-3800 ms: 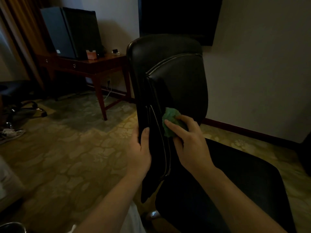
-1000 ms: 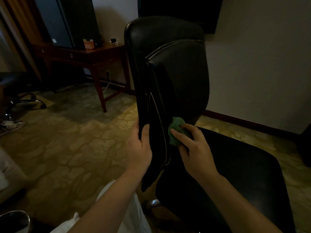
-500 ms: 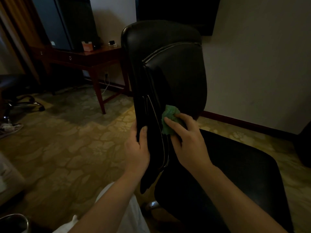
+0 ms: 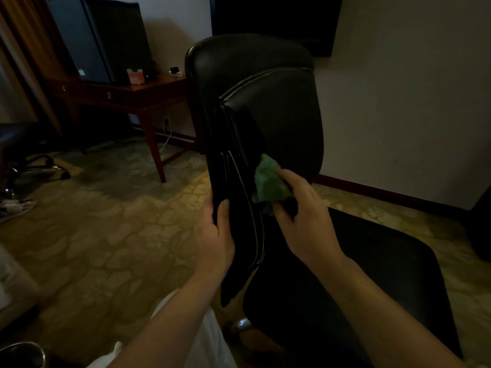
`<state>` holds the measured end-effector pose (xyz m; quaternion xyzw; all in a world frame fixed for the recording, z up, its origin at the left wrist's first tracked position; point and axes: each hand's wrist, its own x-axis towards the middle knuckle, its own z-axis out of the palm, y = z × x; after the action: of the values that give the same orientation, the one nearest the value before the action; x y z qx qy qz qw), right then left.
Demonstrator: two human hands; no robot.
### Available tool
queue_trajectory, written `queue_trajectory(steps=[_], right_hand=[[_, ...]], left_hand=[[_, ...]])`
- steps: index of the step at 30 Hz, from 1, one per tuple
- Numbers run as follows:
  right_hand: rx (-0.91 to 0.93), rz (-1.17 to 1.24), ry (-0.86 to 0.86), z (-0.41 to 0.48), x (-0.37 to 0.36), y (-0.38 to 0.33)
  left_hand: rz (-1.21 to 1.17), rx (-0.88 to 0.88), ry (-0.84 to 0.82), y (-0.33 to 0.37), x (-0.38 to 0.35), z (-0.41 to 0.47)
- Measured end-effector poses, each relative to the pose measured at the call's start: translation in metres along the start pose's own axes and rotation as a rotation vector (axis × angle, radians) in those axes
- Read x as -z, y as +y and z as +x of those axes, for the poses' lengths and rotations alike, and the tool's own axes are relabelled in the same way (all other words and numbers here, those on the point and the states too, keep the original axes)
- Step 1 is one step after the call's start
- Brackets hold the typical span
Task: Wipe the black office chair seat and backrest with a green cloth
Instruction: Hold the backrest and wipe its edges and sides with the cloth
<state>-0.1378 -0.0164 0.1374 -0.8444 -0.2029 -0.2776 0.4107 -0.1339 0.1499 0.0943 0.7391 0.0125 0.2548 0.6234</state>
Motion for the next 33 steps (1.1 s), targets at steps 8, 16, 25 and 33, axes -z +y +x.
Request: queue_trajectory(steps=[8, 16, 25, 33], right_hand=[[0.065, -0.114, 0.010, -0.015, -0.019, 0.007], [0.054, -0.177, -0.050, -0.028, -0.012, 0.022], [0.101, -0.175, 0.031, 0.002, -0.013, 0.002], [-0.057, -0.057, -0.043, -0.034, -0.023, 0.017]], left_hand=[[0.000, 0.005, 0.010, 0.000, 0.000, -0.001], [0.012, -0.008, 0.028, 0.001, -0.002, -0.002], [0.017, -0.027, 0.017, 0.000, 0.000, -0.001], [0.017, 0.004, 0.026, 0.001, -0.002, -0.001]])
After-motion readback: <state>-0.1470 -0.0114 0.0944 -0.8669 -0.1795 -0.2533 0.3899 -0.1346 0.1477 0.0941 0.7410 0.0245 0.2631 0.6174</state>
